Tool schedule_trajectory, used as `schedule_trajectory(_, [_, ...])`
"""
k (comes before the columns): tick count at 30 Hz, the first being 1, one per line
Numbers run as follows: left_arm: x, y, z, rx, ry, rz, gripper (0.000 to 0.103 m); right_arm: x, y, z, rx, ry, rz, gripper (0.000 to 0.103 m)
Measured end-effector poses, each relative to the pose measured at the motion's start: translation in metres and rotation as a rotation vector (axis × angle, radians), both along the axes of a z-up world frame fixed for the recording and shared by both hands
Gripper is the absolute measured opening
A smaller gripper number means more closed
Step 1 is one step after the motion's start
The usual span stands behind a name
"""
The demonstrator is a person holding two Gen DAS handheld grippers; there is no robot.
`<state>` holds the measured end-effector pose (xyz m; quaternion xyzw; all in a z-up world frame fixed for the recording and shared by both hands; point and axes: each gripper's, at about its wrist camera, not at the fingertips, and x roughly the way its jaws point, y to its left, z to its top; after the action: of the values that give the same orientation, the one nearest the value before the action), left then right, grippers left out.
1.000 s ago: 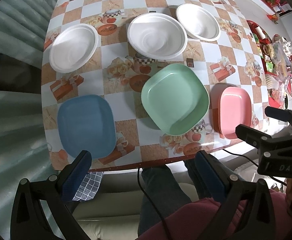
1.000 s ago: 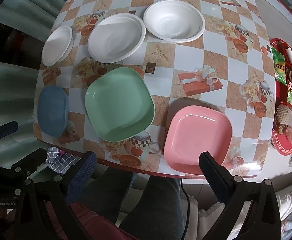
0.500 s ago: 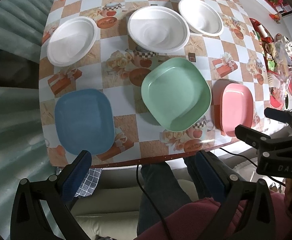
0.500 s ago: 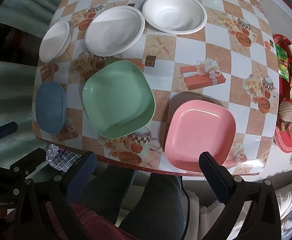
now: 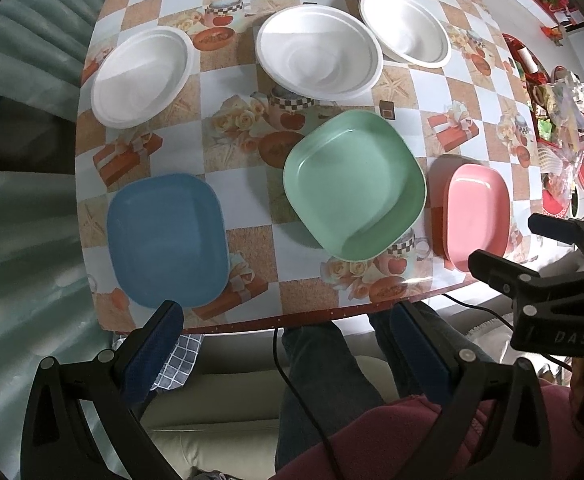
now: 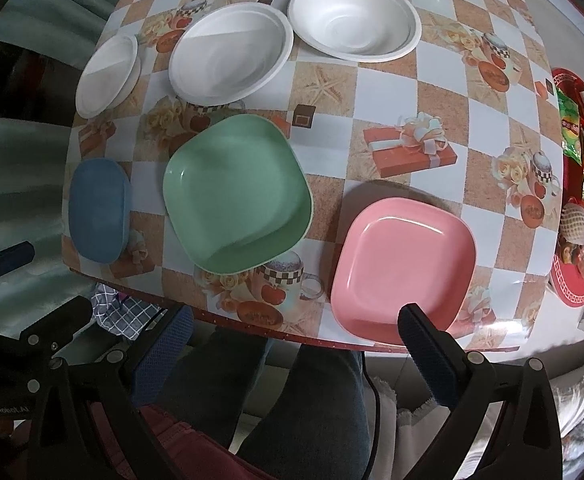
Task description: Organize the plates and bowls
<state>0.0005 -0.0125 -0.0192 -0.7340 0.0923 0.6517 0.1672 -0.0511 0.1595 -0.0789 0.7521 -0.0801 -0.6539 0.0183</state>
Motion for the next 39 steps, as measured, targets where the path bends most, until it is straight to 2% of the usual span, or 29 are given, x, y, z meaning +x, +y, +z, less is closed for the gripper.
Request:
schedule_trajectory(14, [0.002, 0.003, -0.005, -0.005, -0.020, -0.003, 0.103, 0.000, 0.003, -0.005, 0.007, -0.029, -0.001, 0.103])
schedule_trajectory(28, [0.001, 0.013, -0.017, -0.022, -0.079, 0.000, 0.103, 0.005, 0.015, -0.016, 0.004, -0.060, -0.017, 0.103])
schedule_trajectory(39, [0.001, 0.020, -0.043, -0.038, -0.107, 0.024, 0.103, 0.005, 0.018, -0.033, 0.032, -0.069, 0.012, 0.103])
